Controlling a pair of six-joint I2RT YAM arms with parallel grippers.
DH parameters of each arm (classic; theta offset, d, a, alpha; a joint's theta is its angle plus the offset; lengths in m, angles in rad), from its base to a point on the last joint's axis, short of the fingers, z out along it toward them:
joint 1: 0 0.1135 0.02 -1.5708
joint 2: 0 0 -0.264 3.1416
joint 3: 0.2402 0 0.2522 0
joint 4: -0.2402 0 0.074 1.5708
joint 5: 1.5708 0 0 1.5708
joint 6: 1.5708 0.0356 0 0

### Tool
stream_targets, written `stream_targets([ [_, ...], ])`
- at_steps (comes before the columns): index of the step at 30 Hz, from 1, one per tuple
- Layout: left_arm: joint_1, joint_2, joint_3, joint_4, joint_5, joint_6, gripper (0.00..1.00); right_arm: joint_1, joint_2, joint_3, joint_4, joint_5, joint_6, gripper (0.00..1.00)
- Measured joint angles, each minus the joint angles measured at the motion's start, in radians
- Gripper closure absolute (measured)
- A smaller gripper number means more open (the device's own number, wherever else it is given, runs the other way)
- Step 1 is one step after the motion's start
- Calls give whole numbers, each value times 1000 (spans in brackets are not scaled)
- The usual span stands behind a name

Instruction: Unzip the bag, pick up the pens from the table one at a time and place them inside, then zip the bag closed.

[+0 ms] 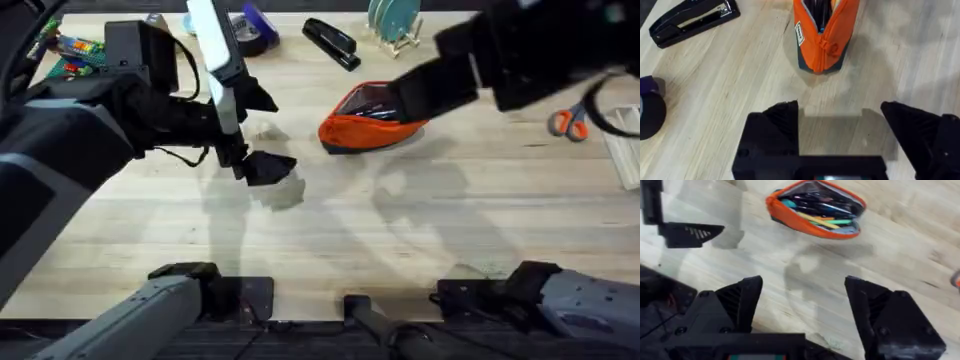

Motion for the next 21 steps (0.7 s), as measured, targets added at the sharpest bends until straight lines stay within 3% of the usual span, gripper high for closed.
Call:
stream_targets([
  [5, 0, 0, 0, 0, 0, 0, 8, 19, -108, -128, 33, 42, 73, 6],
  [14, 0, 0, 0, 0, 0, 0, 8, 29, -317, -454, 316, 89, 196, 5],
  [21, 0, 0, 0, 0, 0, 0, 8, 29, -335, -628, 438, 106, 236, 5],
])
